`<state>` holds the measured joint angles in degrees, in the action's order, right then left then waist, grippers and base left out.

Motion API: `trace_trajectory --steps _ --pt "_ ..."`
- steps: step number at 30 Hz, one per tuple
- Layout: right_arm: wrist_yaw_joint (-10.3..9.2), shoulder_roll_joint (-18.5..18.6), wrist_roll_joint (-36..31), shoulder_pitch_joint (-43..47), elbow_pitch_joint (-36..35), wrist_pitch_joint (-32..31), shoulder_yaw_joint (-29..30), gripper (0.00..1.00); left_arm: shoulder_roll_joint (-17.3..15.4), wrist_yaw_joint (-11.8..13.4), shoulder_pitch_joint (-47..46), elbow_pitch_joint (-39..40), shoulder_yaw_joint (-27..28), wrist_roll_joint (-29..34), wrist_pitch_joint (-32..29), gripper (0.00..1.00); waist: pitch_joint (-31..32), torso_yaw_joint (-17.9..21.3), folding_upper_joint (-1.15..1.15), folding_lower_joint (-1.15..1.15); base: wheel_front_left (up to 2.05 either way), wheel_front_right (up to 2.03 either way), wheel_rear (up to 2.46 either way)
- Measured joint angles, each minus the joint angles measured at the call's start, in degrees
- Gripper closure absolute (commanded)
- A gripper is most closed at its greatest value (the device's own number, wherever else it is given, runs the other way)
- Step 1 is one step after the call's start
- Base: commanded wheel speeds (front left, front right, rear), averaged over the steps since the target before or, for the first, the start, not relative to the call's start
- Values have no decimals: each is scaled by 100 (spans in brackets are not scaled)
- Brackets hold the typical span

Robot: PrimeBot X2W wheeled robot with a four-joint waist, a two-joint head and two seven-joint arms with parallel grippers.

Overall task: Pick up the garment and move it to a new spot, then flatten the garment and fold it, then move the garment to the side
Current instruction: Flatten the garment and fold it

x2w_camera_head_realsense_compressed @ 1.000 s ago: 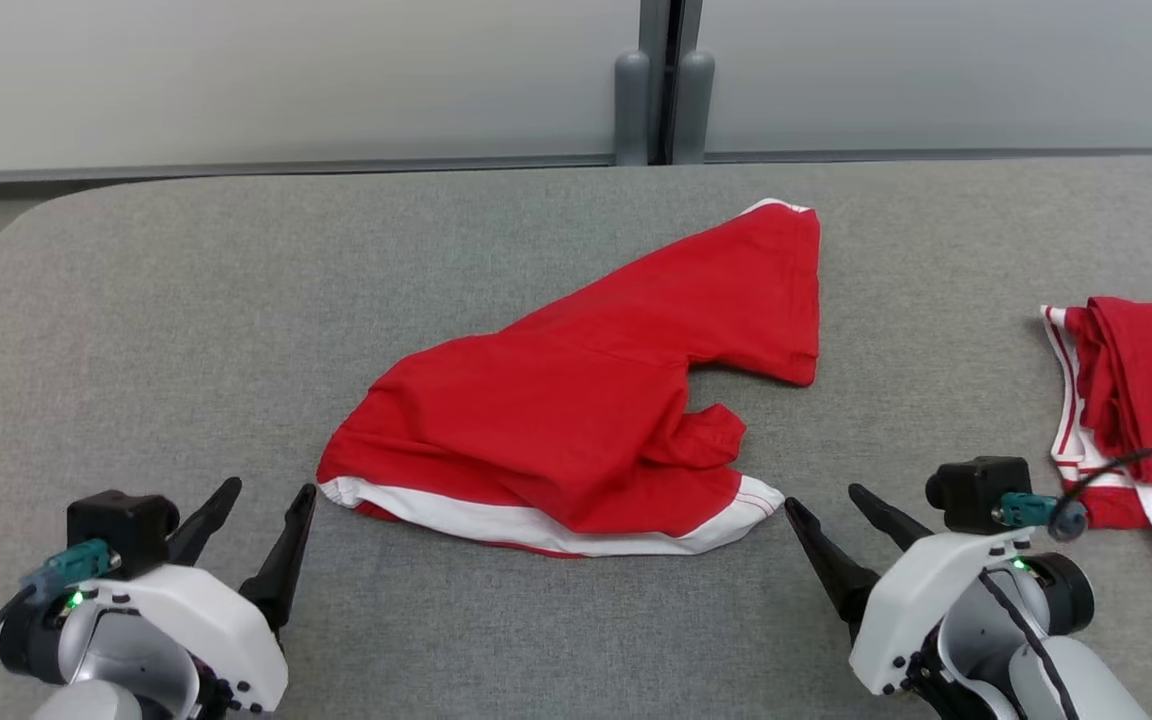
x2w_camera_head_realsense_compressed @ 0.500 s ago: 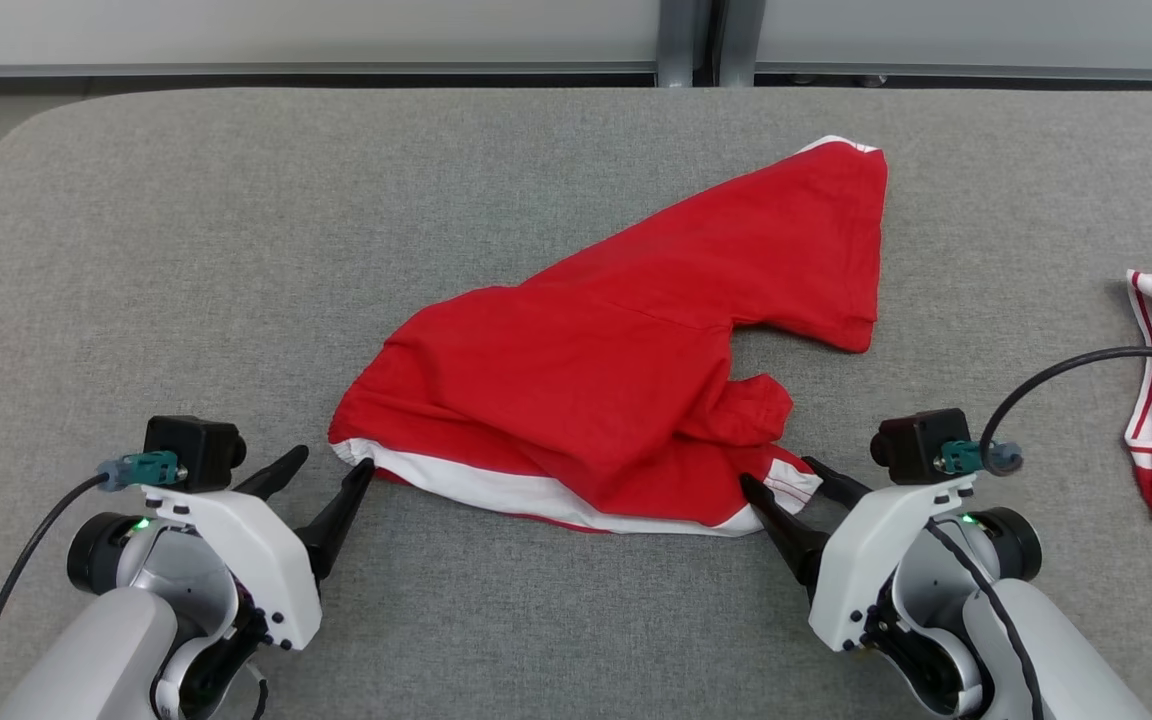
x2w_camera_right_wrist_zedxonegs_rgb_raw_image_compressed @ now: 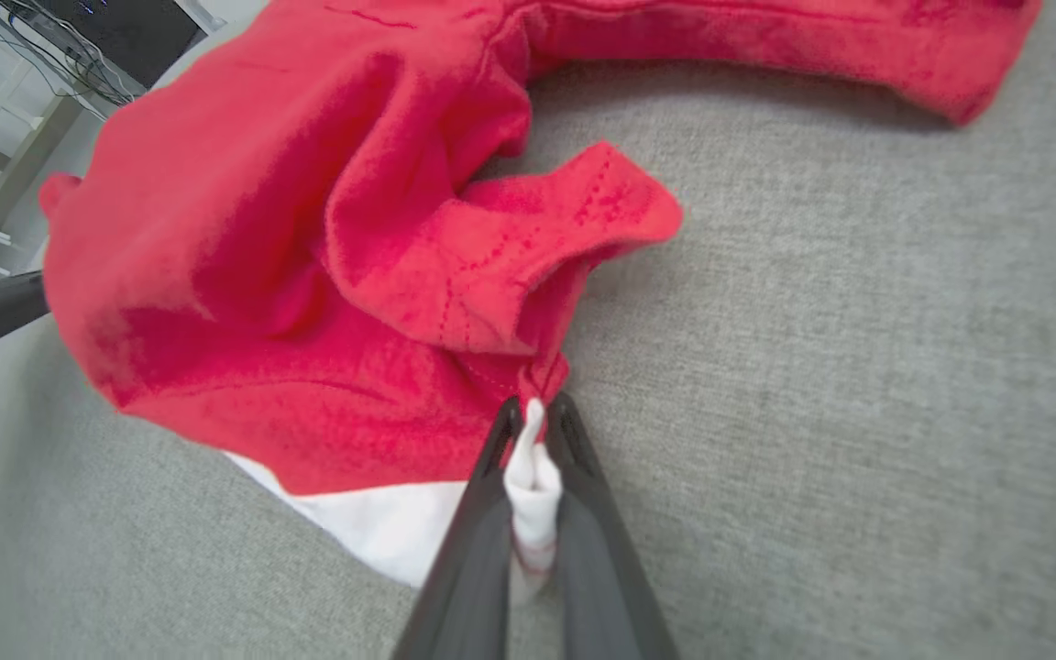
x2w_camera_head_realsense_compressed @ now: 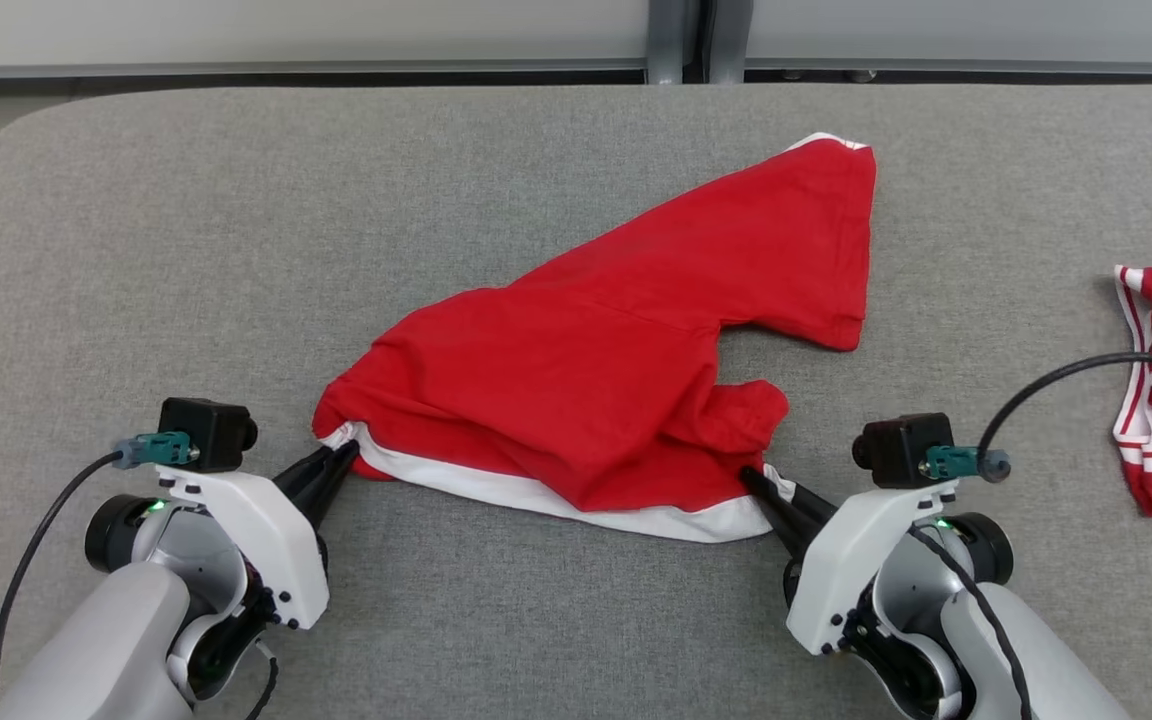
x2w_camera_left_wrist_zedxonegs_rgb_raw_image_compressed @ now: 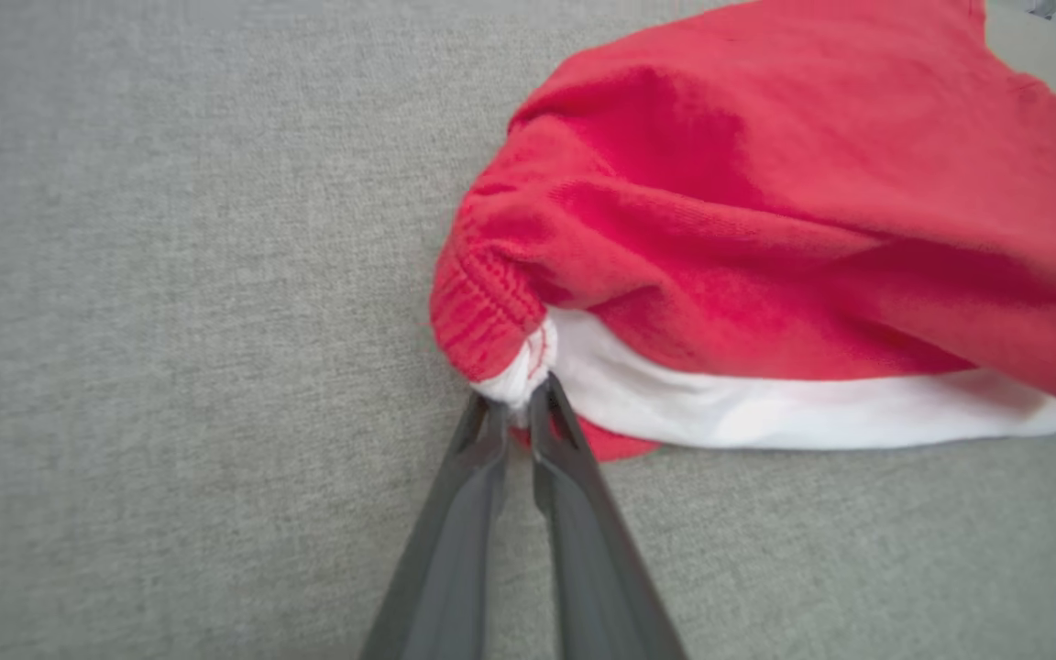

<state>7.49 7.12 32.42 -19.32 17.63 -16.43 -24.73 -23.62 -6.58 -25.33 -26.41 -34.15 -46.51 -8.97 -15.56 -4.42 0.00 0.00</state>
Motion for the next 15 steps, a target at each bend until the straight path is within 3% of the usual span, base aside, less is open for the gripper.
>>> trace_trajectory --steps 6,15 --pt "0 102 368 270 -374 375 131 100 -265 -15 301 305 13 7 198 100 355 57 0 0 0 0 0" --pt "0 486 788 998 -1552 587 731 100 -856 459 990 2009 170 -1 32 100 959 222 0 0 0 0 0"
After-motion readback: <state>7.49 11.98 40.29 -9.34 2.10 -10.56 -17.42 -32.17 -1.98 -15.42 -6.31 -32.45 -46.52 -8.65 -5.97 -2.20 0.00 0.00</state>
